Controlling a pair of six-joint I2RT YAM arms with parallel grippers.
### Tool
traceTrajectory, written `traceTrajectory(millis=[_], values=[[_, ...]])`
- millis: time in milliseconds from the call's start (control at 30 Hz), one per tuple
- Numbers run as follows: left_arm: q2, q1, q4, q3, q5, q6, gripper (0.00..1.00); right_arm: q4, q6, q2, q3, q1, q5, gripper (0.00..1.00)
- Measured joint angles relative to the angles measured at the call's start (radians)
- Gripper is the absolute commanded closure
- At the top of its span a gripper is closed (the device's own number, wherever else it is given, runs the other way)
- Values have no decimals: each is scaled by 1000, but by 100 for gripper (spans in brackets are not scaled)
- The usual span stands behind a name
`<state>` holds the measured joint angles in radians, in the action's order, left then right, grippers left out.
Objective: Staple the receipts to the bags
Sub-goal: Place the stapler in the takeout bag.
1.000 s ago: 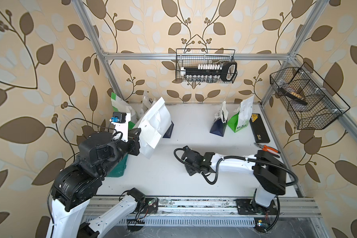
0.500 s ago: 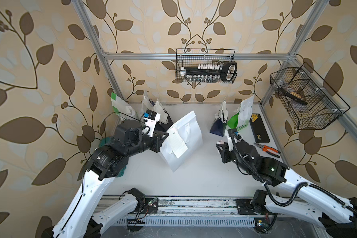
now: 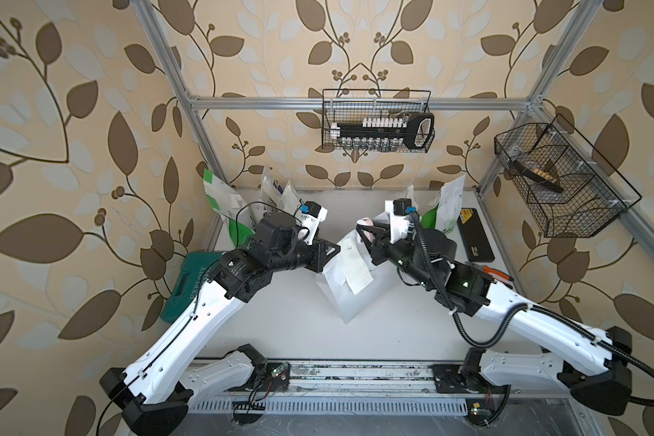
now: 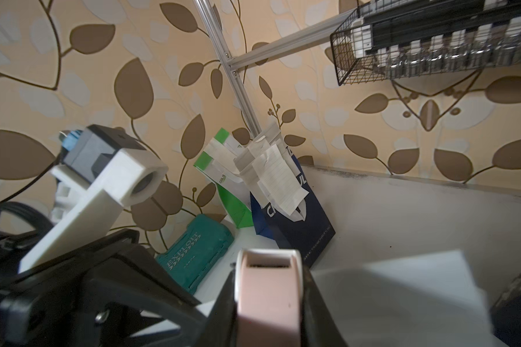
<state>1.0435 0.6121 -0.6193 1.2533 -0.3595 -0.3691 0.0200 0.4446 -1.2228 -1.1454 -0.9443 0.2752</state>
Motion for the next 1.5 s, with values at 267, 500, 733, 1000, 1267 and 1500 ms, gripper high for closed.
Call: traceTrajectory(millis=[267, 500, 733, 1000, 1267, 1500], values=[[10, 5, 17, 0, 28, -8, 100, 114, 23, -76, -26, -8, -11, 100], [28, 5, 18, 0, 28, -8, 100, 139, -3, -80, -76, -43, -9, 100], [27, 5, 18, 0, 30, -6, 100, 121, -29, -108, -105, -49, 19, 100], [26, 5, 18, 0, 30, -5, 100, 60, -53, -158, -106, -49, 44, 100], [19, 10, 2, 0, 63, -2, 100, 33, -72, -164, -109, -61, 55, 100], [16, 11, -3, 3, 84, 1, 100, 22, -87, -148, -109, -76, 70, 100]])
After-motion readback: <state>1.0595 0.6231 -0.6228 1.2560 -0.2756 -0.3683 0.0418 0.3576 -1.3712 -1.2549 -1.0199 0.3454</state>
